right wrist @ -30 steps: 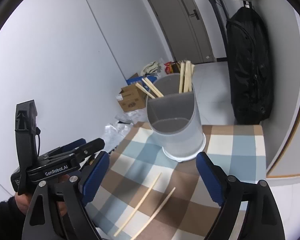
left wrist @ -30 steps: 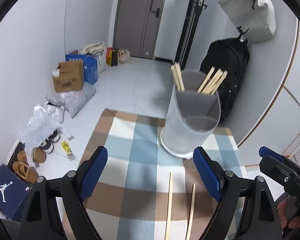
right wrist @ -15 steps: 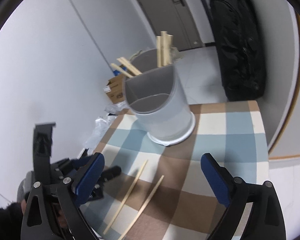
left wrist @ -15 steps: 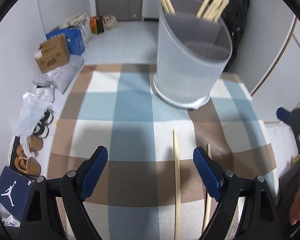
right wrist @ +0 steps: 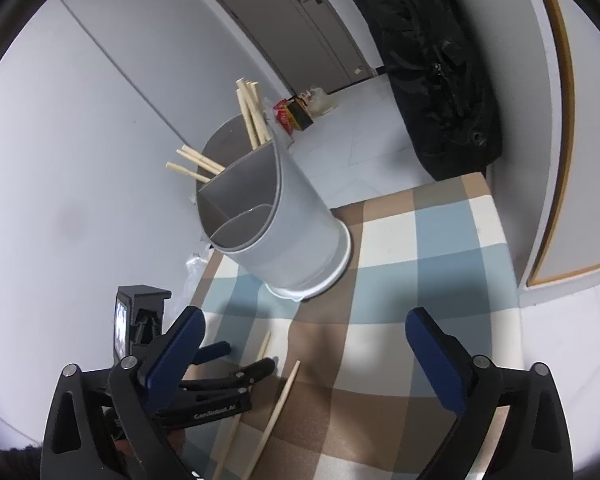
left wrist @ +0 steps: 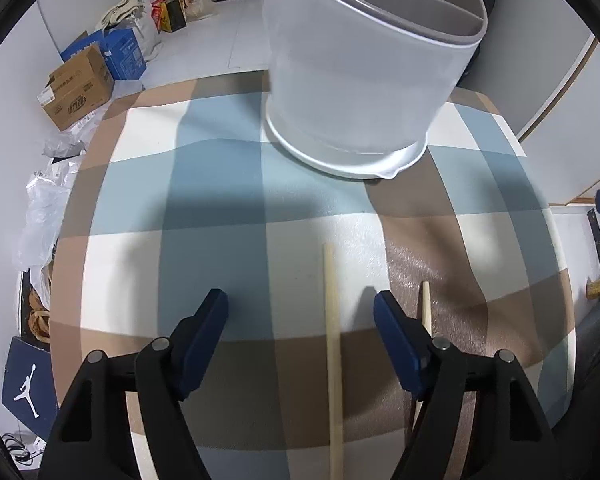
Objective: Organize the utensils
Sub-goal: 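Lower both grippers toward the last chopsticks on the mat, then close the left gripper on a chopstick while the right gripper closes on another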
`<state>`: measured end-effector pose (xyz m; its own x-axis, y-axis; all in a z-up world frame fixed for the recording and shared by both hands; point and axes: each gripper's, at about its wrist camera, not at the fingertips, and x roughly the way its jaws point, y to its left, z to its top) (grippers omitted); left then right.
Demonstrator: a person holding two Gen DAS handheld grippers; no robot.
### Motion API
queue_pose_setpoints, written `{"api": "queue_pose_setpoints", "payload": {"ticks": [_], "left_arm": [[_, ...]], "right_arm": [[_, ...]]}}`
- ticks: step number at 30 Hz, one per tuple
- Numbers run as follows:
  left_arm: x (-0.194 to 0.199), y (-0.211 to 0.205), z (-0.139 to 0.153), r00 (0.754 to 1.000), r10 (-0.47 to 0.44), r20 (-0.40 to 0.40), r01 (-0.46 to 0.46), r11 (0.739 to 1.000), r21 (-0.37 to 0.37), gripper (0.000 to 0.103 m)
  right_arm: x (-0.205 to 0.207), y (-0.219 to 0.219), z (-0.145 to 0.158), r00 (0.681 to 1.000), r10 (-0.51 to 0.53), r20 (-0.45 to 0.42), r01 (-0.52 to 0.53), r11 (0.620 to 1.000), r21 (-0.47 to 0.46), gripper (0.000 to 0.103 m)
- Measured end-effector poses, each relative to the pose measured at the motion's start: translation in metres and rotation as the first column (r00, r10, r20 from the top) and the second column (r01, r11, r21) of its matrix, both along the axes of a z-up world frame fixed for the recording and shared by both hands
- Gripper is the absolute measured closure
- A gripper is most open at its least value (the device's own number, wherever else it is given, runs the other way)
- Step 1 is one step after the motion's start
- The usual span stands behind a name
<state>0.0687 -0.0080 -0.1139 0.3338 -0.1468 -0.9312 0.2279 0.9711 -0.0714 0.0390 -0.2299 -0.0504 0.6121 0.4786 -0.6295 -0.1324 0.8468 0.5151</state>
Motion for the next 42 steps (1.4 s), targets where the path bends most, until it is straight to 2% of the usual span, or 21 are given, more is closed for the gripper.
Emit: {"api": "queue_pose_setpoints", "payload": {"ticks": [2, 4, 6, 7, 10, 12, 13, 17, 21, 25, 29, 32, 33, 35, 37, 40, 42], "left_arm": [[0.001, -0.004, 0.002, 1.0, -0.001, -0.006, 0.001, 1.0, 0.005, 0.033], [0.004, -0.009, 0.004, 1.0, -0.012, -0.008, 0.012, 1.0, 0.019, 0.041], [0.005, -0.014, 0.007, 1.0, -0.029, -0.011, 0.029, 0.999, 0.016, 0.057], [0.006, -0.016, 0.008, 0.999, -0.037, -0.017, 0.037, 0.999, 0.015, 0.061], [0.008, -0.019, 0.011, 0.998, -0.054, -0.027, 0.054, 0.999, 0.003, 0.082], [0.008, -0.016, 0.011, 0.998, -0.048, -0.031, 0.048, 0.999, -0.016, 0.099], [0.01, -0.013, 0.011, 0.999, -0.037, -0.038, 0.036, 0.999, -0.031, 0.101], [0.009, -0.005, 0.011, 0.999, 0.01, -0.051, -0.014, 0.997, -0.082, 0.103], [0.002, -0.006, 0.015, 1.0, 0.026, -0.015, -0.027, 0.996, -0.079, 0.103], [0.004, 0.002, 0.023, 0.998, 0.061, 0.013, -0.059, 0.992, -0.115, 0.103], [-0.006, 0.007, 0.043, 0.994, 0.073, 0.086, -0.06, 0.988, -0.141, 0.103], [-0.015, 0.012, 0.058, 0.987, 0.074, 0.142, -0.051, 0.985, -0.162, 0.103], [-0.018, 0.014, 0.062, 0.985, 0.077, 0.156, -0.05, 0.984, -0.17, 0.103], [-0.013, 0.018, 0.064, 0.98, 0.081, 0.181, -0.047, 0.982, -0.184, 0.103], [-0.023, 0.021, 0.07, 0.976, 0.09, 0.2, -0.048, 0.978, -0.204, 0.103], [-0.014, 0.033, 0.074, 0.968, 0.114, 0.222, -0.058, 0.968, -0.246, 0.103], [-0.015, 0.043, 0.077, 0.961, 0.126, 0.244, -0.057, 0.96, -0.273, 0.103]], "right_arm": [[0.0, -0.002, 0.001, 1.0, 0.0, 0.004, 0.0, 1.0, 0.008, 0.0], [-0.001, -0.003, 0.003, 1.0, -0.001, 0.01, 0.001, 1.0, 0.005, 0.0], [-0.002, -0.004, 0.004, 1.0, 0.002, 0.014, -0.002, 1.0, 0.01, 0.0], [-0.002, -0.006, 0.004, 1.0, 0.001, 0.016, -0.002, 1.0, 0.012, 0.0], [-0.002, -0.008, 0.004, 1.0, -0.005, 0.018, 0.005, 1.0, 0.01, 0.0], [-0.003, -0.009, 0.004, 1.0, -0.011, 0.021, 0.011, 1.0, 0.004, 0.0], [-0.004, -0.008, 0.004, 1.0, -0.014, 0.025, 0.014, 1.0, -0.006, 0.0], [-0.006, -0.007, 0.006, 0.999, -0.013, 0.038, 0.014, 0.999, -0.044, 0.0], [-0.007, -0.006, 0.005, 0.999, -0.01, 0.04, 0.013, 0.997, -0.071, 0.0], [-0.007, -0.007, 0.002, 1.0, -0.017, 0.02, 0.018, 0.998, -0.062, 0.0], [-0.006, -0.003, -0.002, 1.0, 0.011, -0.004, -0.011, 0.999, -0.053, 0.002], [-0.005, 0.005, -0.008, 0.998, 0.055, -0.037, -0.057, 0.997, -0.046, 0.011], [-0.005, 0.008, -0.011, 0.996, 0.069, -0.052, -0.071, 0.997, -0.041, 0.018], [-0.002, 0.015, -0.019, 0.989, 0.102, -0.104, -0.104, 0.995, -0.011, 0.025], [0.001, 0.022, -0.029, 0.976, 0.145, -0.161, -0.143, 0.989, 0.025, 0.041], [0.005, 0.032, -0.043, 0.957, 0.178, -0.228, -0.169, 0.984, 0.061, 0.043], [0.007, 0.039, -0.049, 0.947, 0.192, -0.256, -0.185, 0.981, 0.054, 0.044]]}}
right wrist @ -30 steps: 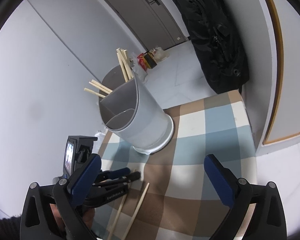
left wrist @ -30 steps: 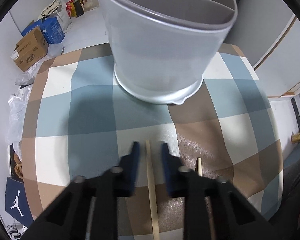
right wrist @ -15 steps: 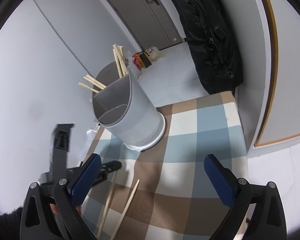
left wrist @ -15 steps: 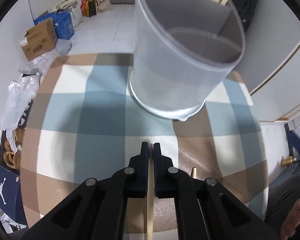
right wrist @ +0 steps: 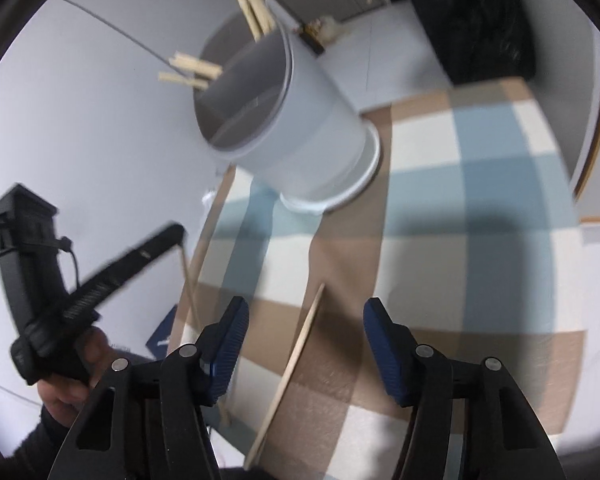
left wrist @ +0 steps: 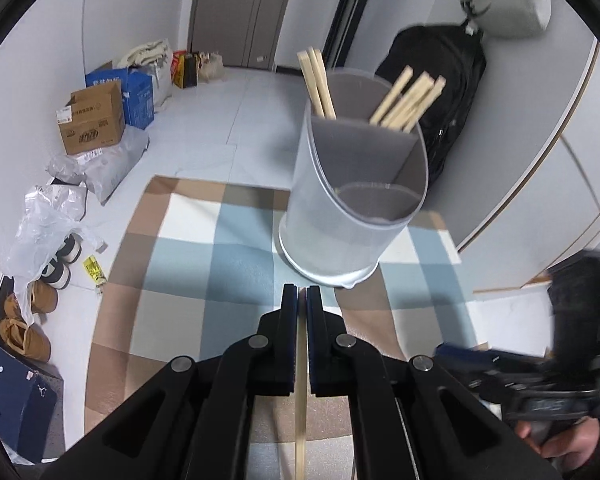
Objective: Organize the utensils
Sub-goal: 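Close the left gripper on a chopstick while the right gripper closes on another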
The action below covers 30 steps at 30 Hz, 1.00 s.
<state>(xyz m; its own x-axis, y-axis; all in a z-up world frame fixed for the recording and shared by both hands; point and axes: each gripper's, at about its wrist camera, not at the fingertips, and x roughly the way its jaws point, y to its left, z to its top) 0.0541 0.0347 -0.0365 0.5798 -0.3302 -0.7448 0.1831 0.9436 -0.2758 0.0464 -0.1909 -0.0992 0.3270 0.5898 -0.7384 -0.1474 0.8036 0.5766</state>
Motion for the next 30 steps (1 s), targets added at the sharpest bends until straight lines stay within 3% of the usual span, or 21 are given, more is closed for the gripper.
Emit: {"api": "queue_pose_setpoints", "payload": {"ticks": [11, 15, 20, 23, 24, 30], "left_arm": [[-0.005, 0.034, 0.005, 0.999, 0.029, 0.031, -0.025, 0.994, -0.107, 0.103], [-0.011, 0.04, 0.014, 0.998, 0.024, 0.062, -0.017, 0.993, -0.115, 0.103], [-0.01, 0.05, 0.015, 0.998, 0.03, 0.061, -0.02, 0.989, -0.147, 0.103], [-0.01, 0.054, 0.015, 0.998, 0.033, 0.062, -0.023, 0.987, -0.162, 0.103], [-0.01, 0.055, 0.015, 0.997, 0.033, 0.063, -0.022, 0.986, -0.164, 0.103], [-0.013, 0.059, 0.017, 0.997, 0.035, 0.073, -0.022, 0.985, -0.172, 0.103]], "right_arm": [[0.024, 0.043, -0.018, 0.987, 0.06, -0.146, -0.078, 0.99, -0.121, 0.05], [0.04, 0.058, -0.025, 0.978, 0.042, -0.206, -0.09, 0.969, -0.23, 0.061], [0.043, 0.081, -0.023, 0.978, 0.049, -0.201, -0.123, 0.92, -0.373, 0.065], [0.041, 0.092, -0.024, 0.984, 0.053, -0.172, -0.129, 0.875, -0.466, 0.083], [0.04, 0.093, -0.024, 0.986, 0.045, -0.163, -0.12, 0.866, -0.486, 0.095], [0.039, 0.075, -0.024, 0.991, 0.005, -0.136, -0.061, 0.909, -0.411, 0.103]]}}
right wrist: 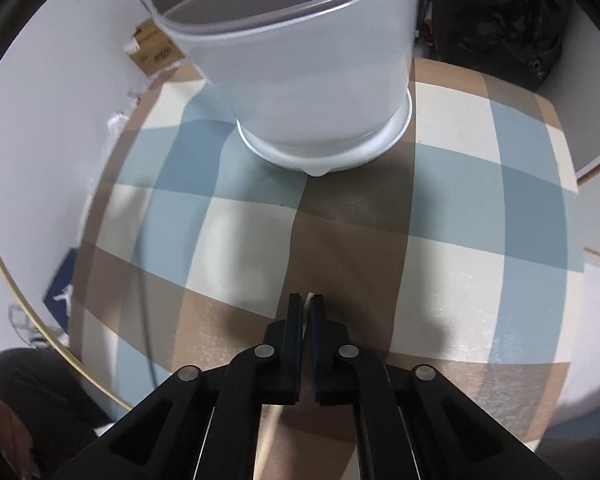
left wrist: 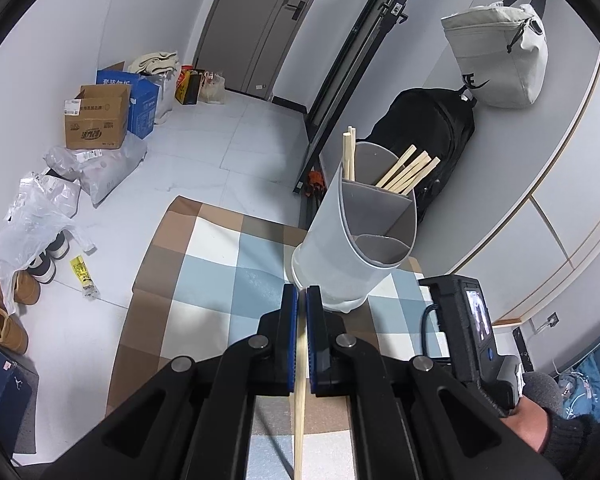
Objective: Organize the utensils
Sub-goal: 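Close the left gripper on a chopstick while the right gripper closes on another, then lift both grippers with chopsticks up over the utensil holder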
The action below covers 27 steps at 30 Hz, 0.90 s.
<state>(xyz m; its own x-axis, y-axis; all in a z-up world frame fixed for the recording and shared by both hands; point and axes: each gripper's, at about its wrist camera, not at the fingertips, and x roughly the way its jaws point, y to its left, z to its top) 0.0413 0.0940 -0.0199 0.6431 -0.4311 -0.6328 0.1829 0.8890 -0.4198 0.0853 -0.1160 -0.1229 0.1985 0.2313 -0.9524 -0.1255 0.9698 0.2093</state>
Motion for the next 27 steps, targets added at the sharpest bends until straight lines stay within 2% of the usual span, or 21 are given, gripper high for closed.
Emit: {"api": "queue_pose_setpoints", "payload": {"ticks": [9, 11, 14, 17, 20, 25, 26, 27], "left_arm": [[-0.002, 0.0, 0.001, 1.0, 0.001, 0.013, -0.001, 1.0, 0.016, 0.103], [-0.001, -0.002, 0.0, 1.0, -0.001, 0.011, 0.001, 1.0, 0.009, 0.103], [-0.001, -0.003, 0.0, 1.0, 0.006, 0.005, -0.006, 1.0, 0.012, 0.103], [-0.001, -0.002, -0.002, 1.0, 0.012, -0.009, -0.012, 1.0, 0.002, 0.103], [-0.001, 0.001, -0.002, 1.0, 0.019, -0.014, -0.019, 1.0, -0.007, 0.103], [0.001, 0.004, -0.004, 0.999, 0.027, -0.022, -0.028, 1.0, -0.006, 0.103], [0.001, 0.004, -0.005, 0.999, 0.029, -0.024, -0.029, 1.0, -0.006, 0.103], [0.001, 0.005, -0.005, 0.999, 0.03, -0.027, -0.03, 1.0, -0.008, 0.103]], "right_arm": [[-0.012, -0.042, 0.024, 0.987, -0.096, 0.126, 0.081, 0.99, 0.118, 0.103], [-0.012, -0.045, 0.024, 0.989, -0.094, 0.115, 0.078, 0.988, 0.135, 0.103], [-0.009, -0.036, 0.016, 0.999, -0.018, 0.031, 0.013, 0.985, 0.171, 0.101], [-0.011, -0.021, 0.01, 1.0, 0.026, -0.007, -0.025, 0.99, 0.136, 0.098], [-0.009, -0.019, 0.005, 0.999, 0.04, -0.017, -0.039, 0.995, 0.088, 0.075], [-0.015, 0.008, 0.004, 0.989, 0.148, 0.031, -0.144, 0.986, -0.087, 0.076], [-0.018, 0.015, 0.002, 0.985, 0.164, 0.044, -0.157, 0.978, -0.135, 0.078], [-0.019, 0.018, 0.002, 0.983, 0.173, 0.059, -0.159, 0.97, -0.185, 0.088]]}}
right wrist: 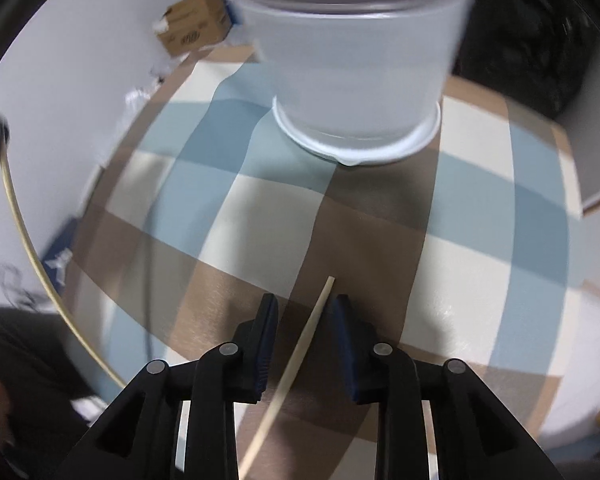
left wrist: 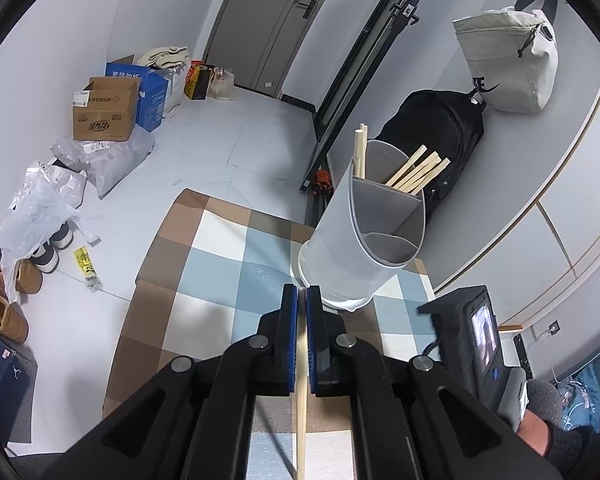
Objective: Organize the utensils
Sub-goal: 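Lift both grippers with chopsticks up over the utensil holder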
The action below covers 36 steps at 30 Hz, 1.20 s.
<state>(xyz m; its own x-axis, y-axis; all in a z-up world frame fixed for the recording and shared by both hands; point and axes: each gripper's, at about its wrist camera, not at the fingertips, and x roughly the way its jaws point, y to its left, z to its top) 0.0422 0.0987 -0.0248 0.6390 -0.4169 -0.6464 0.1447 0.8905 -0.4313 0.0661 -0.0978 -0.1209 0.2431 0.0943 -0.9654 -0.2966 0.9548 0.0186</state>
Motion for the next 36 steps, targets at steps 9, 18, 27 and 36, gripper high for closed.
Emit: {"api": "queue_pose_setpoints", "payload": {"ticks": [9, 18, 27, 36], "left_arm": [[-0.004, -0.001, 0.004, 1.0, -0.003, 0.028, 0.003, 1.0, 0.001, 0.103], [-0.008, -0.006, 0.016, 0.996, -0.026, 0.086, 0.026, 1.0, 0.0, 0.103], [-0.01, -0.025, 0.034, 0.988, -0.079, 0.136, 0.074, 0.996, 0.041, 0.103], [-0.005, -0.038, 0.074, 0.979, -0.107, 0.172, 0.098, 0.993, 0.057, 0.103]], "right_arm": [[-0.007, -0.03, 0.012, 0.995, -0.041, 0.093, 0.035, 0.997, 0.07, 0.1], [-0.015, -0.083, 0.066, 0.954, -0.203, 0.222, 0.131, 0.944, 0.303, 0.1], [-0.022, -0.09, 0.116, 0.876, -0.279, 0.395, 0.085, 0.893, 0.441, 0.1], [-0.017, -0.082, 0.162, 0.757, -0.298, 0.582, -0.031, 0.872, 0.488, 0.1]]}}
